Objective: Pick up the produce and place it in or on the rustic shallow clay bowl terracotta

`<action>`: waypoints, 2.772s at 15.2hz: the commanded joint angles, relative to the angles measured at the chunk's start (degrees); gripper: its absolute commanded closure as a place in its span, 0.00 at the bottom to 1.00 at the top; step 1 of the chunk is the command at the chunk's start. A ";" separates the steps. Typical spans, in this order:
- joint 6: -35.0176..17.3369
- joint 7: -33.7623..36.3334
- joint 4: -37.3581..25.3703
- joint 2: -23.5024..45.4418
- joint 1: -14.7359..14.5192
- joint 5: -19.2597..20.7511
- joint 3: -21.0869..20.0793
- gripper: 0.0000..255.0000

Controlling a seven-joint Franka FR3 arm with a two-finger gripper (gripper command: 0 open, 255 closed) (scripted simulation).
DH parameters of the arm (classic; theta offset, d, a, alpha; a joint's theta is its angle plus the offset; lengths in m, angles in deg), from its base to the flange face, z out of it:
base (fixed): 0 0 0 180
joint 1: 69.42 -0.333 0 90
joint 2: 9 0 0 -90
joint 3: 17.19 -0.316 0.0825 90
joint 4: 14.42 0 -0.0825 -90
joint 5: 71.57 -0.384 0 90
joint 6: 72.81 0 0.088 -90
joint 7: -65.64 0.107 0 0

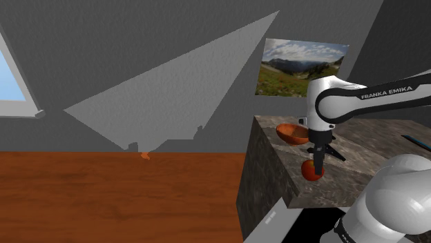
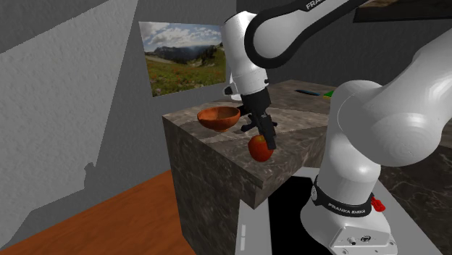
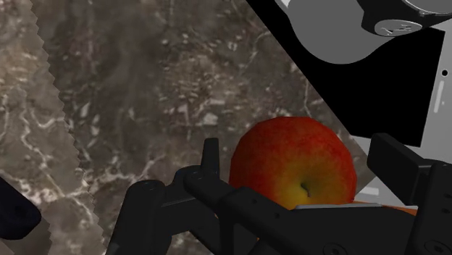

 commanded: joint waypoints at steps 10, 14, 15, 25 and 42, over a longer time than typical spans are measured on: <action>-0.71 0.06 0.71 0.00 0.14 0.22 0.13 1.00; -0.71 0.07 0.71 0.00 0.13 0.21 0.12 1.00; -0.71 0.07 0.71 0.00 0.13 0.21 0.13 1.00; 7.40 -0.28 -3.58 -3.87 -0.19 -1.48 -1.70 1.00; 21.75 -0.96 -15.09 -6.77 -1.06 -4.41 -4.88 1.00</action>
